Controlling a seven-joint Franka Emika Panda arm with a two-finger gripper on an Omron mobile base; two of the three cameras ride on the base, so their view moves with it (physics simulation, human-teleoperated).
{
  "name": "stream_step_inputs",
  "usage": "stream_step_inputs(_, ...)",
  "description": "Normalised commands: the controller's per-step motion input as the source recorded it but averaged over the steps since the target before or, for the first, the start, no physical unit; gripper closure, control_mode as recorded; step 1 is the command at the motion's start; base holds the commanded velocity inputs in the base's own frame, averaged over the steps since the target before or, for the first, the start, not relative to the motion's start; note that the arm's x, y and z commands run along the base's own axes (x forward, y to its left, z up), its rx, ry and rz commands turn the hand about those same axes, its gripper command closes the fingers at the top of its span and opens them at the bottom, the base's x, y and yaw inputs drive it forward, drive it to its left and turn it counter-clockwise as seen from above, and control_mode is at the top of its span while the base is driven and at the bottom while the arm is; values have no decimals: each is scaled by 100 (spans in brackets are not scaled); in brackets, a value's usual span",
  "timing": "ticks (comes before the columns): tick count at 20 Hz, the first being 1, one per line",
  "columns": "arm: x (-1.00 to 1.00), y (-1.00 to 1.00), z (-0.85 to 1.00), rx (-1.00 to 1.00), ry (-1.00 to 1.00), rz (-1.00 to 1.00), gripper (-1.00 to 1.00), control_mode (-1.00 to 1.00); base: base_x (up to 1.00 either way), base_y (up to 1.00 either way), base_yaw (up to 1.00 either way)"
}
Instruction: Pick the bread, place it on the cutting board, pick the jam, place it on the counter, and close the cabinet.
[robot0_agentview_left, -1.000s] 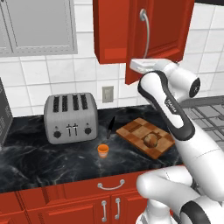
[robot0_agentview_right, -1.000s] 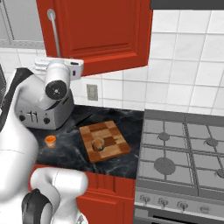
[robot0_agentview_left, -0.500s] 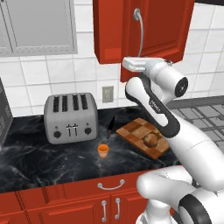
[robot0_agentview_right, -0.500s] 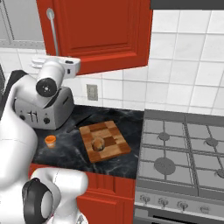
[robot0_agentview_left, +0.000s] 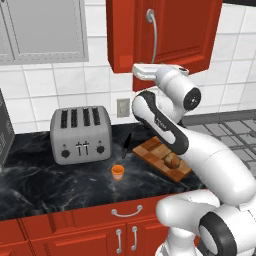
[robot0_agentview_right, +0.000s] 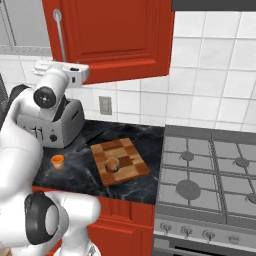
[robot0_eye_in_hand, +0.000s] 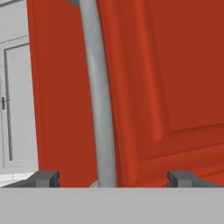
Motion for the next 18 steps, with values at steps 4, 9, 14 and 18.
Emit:
stream_step_inputs(4,22,17,0,0,0,-7,-100,-100,0,0,0)
stream_step_inputs(9,22,15,0,0,0,-7,-100,-100,0,0,0)
stream_step_inputs(14,23,15,0,0,0,-7,-100,-100,0,0,0)
stream_step_inputs(18,23,15,0,0,0,-7,-100,-100,0,0,0)
